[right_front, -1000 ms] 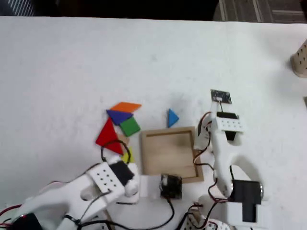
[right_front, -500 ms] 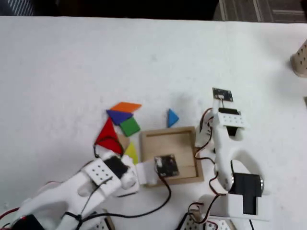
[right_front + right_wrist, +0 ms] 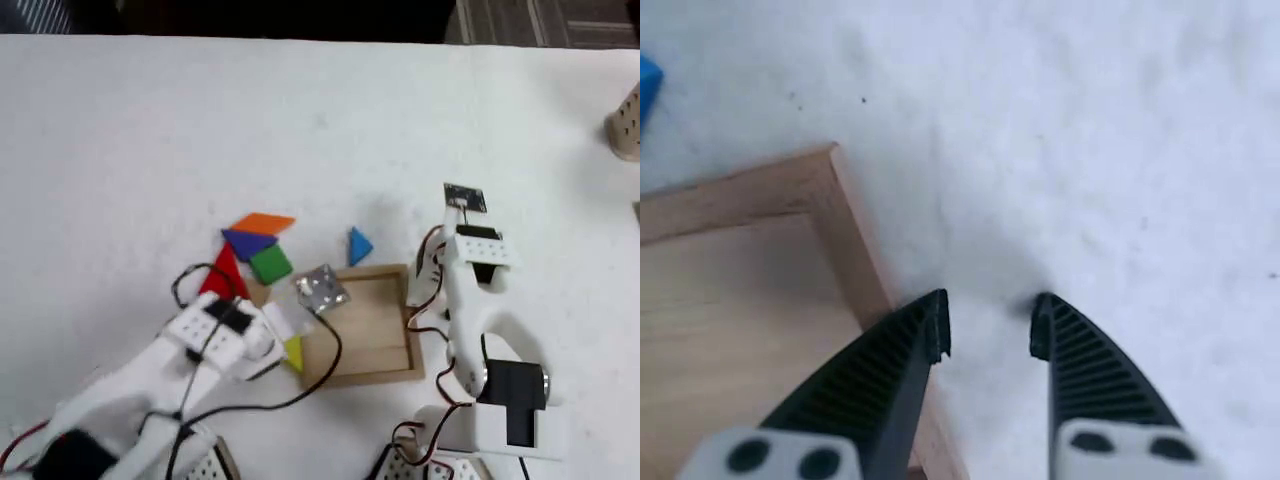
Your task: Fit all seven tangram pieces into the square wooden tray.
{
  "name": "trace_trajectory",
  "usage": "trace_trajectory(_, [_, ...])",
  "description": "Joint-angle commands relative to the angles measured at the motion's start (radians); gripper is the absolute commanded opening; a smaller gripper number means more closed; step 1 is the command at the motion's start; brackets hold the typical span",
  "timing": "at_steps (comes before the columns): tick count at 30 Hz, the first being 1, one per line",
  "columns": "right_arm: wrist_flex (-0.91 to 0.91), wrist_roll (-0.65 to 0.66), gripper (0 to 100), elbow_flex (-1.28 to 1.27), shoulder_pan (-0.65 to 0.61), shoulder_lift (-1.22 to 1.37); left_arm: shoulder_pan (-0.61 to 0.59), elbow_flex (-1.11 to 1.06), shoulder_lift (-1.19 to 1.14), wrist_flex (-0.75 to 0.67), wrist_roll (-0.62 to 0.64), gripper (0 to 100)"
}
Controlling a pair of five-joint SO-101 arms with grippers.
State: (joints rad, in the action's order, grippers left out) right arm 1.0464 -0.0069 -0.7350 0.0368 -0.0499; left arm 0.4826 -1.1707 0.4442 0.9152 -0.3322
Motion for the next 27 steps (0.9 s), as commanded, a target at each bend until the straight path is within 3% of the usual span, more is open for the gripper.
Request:
trace_trajectory(1, [0.001, 0.009, 14.2, 0.043, 0.013, 0.001, -0.036, 0.190, -0.206, 0.006, 0.021, 2])
trace_trajectory(7, [0.001, 0.012, 14.2, 0.041, 0.012, 0.002, -0.200, 0.338, -0.303, -0.009, 0.020, 2])
trace_trajectory(12, [0.005, 0.012, 14.2, 0.041, 0.010, 0.004, -0.274, 0.311, -0.205, -0.055, 0.038, 2])
trace_trajectory(18, [0.062, 0.012, 14.1, 0.040, 0.008, 0.004, -0.332, 0.247, -0.119, -0.163, 0.193, 2])
trace_trajectory(23, [0.065, 0.046, 12.9, -0.023, -0.004, -0.018, -0.377, 0.245, -0.047, -0.129, 0.195, 2])
trace_trajectory(27, [0.031, 0.084, 6.5, -0.098, -0.044, -0.070, -0.440, 0.178, 0.059, -0.190, 0.203, 2])
